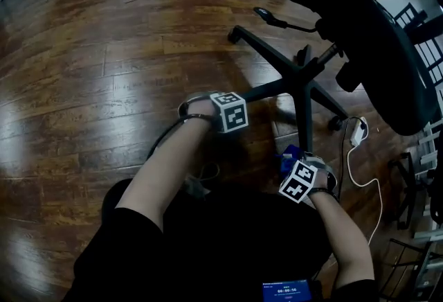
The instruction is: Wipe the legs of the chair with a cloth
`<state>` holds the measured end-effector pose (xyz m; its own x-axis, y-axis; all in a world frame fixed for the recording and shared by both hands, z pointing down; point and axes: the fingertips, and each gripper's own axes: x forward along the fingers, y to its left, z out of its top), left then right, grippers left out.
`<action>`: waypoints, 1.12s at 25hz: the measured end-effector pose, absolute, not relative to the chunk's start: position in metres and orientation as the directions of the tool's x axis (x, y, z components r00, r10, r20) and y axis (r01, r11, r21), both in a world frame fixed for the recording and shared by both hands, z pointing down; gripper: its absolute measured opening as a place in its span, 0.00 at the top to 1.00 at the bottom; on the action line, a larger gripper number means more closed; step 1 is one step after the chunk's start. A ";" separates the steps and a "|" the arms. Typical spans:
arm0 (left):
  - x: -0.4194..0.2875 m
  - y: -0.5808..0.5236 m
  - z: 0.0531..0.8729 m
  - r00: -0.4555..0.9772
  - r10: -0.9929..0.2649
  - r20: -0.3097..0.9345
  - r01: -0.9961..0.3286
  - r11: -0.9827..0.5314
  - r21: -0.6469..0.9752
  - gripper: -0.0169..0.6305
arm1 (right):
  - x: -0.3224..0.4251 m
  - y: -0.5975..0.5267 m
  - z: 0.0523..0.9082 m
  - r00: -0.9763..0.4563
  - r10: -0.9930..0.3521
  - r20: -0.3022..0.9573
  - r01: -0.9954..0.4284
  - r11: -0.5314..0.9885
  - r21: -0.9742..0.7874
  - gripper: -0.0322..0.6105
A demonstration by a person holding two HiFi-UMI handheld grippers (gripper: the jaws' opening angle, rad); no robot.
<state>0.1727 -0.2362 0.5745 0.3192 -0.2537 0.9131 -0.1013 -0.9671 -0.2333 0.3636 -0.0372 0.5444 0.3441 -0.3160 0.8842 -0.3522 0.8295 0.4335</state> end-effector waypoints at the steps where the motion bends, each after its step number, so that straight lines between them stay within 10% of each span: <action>1: 0.172 -0.236 0.575 0.318 -0.253 0.913 -0.102 -0.967 -0.233 0.86 | 0.364 -0.027 0.547 0.341 -0.305 0.889 -0.353 0.836 0.421 0.82; 18: 0.178 -0.233 0.571 0.309 -0.249 0.918 -0.089 -0.969 -0.232 0.86 | 0.380 -0.251 0.480 0.370 -0.566 0.737 -0.396 0.621 0.676 0.82; 28: 0.176 -0.234 0.573 0.322 -0.250 0.913 -0.095 -0.968 -0.232 0.86 | 0.373 -0.172 0.502 0.348 -0.523 0.778 -0.410 0.661 0.628 0.82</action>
